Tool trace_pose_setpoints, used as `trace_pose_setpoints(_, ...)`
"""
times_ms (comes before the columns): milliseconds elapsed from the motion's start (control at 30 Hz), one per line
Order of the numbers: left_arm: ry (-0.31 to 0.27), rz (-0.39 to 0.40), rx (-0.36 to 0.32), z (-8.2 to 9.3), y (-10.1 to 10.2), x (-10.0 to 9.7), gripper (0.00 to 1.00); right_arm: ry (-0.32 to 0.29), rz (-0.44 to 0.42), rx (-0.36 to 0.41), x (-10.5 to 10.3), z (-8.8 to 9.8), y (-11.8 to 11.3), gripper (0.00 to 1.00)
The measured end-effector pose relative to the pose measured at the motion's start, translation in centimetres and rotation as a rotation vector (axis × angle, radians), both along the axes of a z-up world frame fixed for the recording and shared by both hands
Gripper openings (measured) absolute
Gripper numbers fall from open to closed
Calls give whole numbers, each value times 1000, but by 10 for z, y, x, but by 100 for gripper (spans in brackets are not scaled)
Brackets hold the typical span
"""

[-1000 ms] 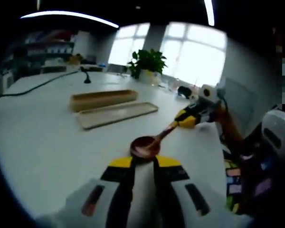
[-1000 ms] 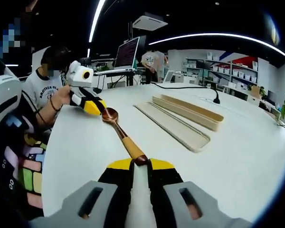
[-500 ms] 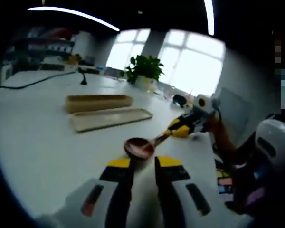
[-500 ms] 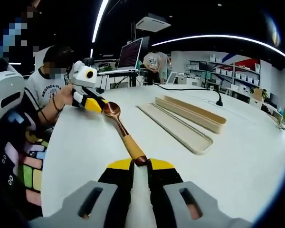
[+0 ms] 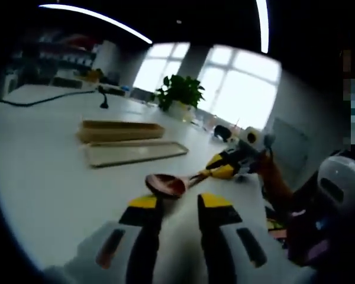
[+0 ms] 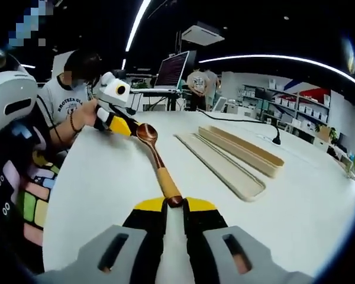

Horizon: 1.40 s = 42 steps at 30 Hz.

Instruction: Arrange the utensils inside the cutlery case until each visible utensil rests in its matching compartment.

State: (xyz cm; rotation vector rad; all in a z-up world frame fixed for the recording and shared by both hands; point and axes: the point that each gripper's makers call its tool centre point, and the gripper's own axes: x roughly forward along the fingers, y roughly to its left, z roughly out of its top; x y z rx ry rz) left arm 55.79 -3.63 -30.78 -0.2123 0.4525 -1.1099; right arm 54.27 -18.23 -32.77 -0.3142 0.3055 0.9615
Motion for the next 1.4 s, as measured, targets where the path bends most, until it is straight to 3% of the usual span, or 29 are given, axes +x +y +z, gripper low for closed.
trace_pose_setpoints(233, -1, -2, -9, 2, 2, -1, 25, -25, 40, -22, -2, 0, 1, 9)
trace_pose_setpoints(333, -34, -17, -10, 5, 2, -2, 23, -20, 51, -18, -2, -1, 2, 9)
trace_pose_setpoints(500, -42, -17, -22, 9, 3, -3, 28, -33, 107, -21, -9, -1, 7, 6)
trace_pose_setpoints(667, -20, -13, 1, 3, 5, -3, 27, -1, 100, 10, -9, -1, 5, 4)
trace_pose_setpoints(1033, -18, 13, 11, 3, 13, 1, 29, 49, 77, 16, -10, -1, -1, 13)
trace_pose_setpoints(1200, -27, 70, 56, -1, 22, 10, 29, 34, 95, 26, -6, 12, 17, 16)
trace_pose_setpoints(1333, -14, 86, 40, 0, 24, 13, 31, 50, 108, 32, 5, 15, 37, 15)
trace_pose_setpoints(1400, -9, 93, 40, 0, 25, 14, 32, -15, 165, 15, 11, 21, 51, 15)
